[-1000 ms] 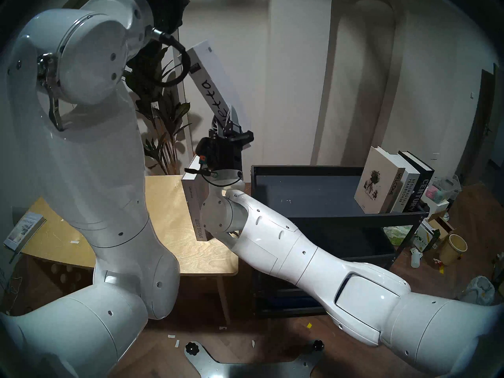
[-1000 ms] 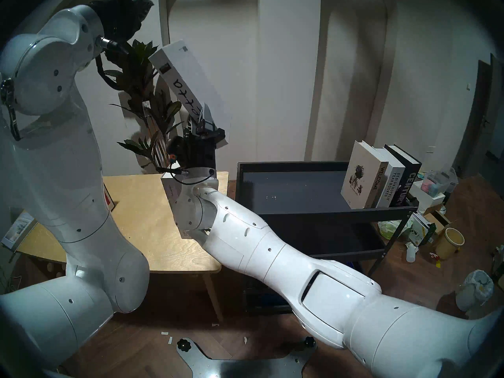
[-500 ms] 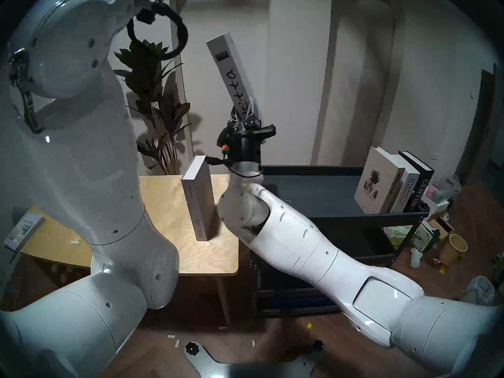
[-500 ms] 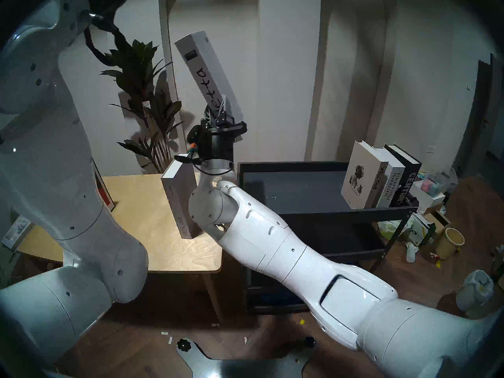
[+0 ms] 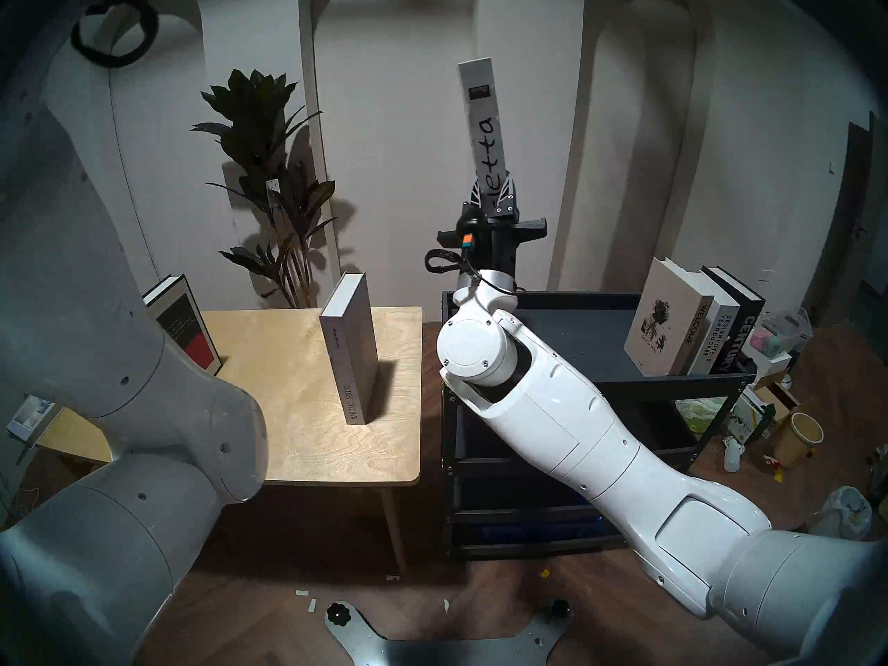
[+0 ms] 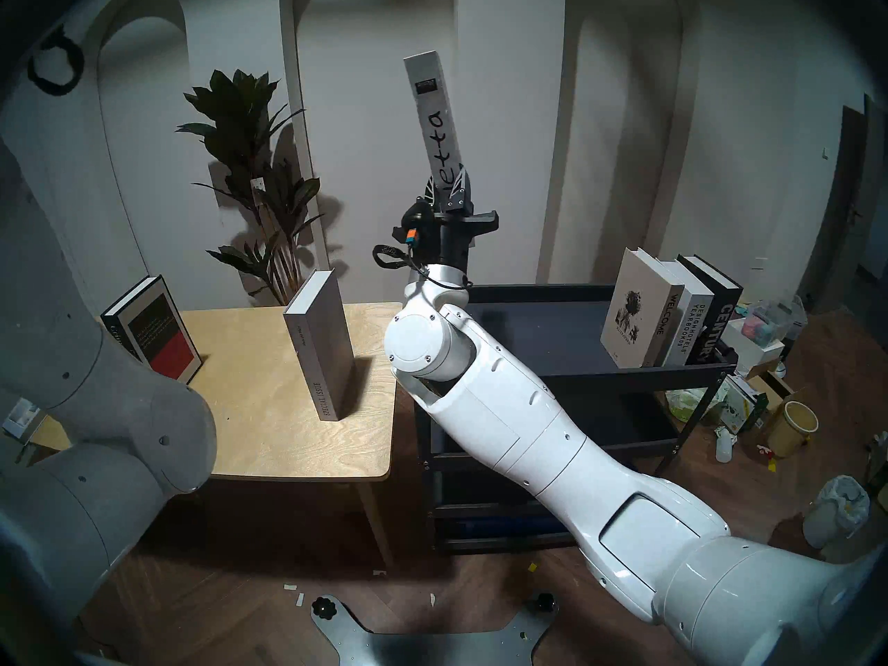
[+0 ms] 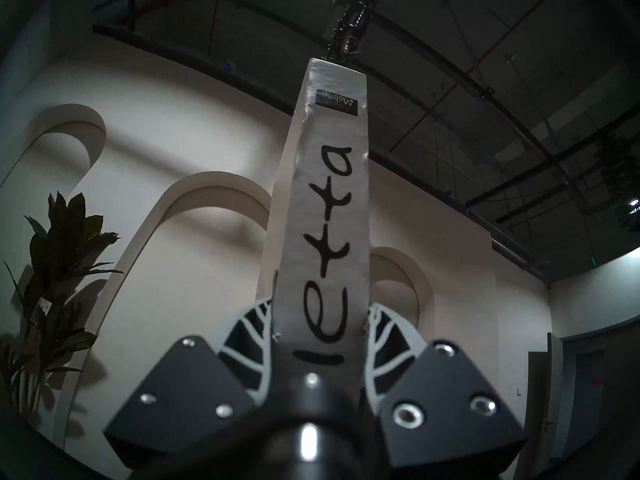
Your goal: Move the books from the display table onto the shelf, standing them upright with spines facing out and tallest at one end
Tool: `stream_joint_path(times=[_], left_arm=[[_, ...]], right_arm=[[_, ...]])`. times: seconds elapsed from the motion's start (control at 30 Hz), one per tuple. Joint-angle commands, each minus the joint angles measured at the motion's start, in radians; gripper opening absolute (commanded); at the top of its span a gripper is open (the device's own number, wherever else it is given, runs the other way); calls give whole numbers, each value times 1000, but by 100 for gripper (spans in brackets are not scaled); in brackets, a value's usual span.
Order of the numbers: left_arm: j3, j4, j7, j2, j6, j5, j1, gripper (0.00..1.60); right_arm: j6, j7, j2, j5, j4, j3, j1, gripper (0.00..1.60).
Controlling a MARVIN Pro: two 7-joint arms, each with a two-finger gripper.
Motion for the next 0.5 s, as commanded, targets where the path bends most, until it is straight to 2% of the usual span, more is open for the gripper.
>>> stream_joint_path(times=[0.0,0.27,0.47], left_arm=[[-110,34,4,96,68,50,71,0],[-194,87,9,121,153,84,195,0],[-231,120,11,134,198,103,263,0]], right_arm=[[-26,3,41,40,-99,37,-37,0],[-38,18,106,100,-177,80,-100,0],[-40,27,151,136,-203,120,-131,0]])
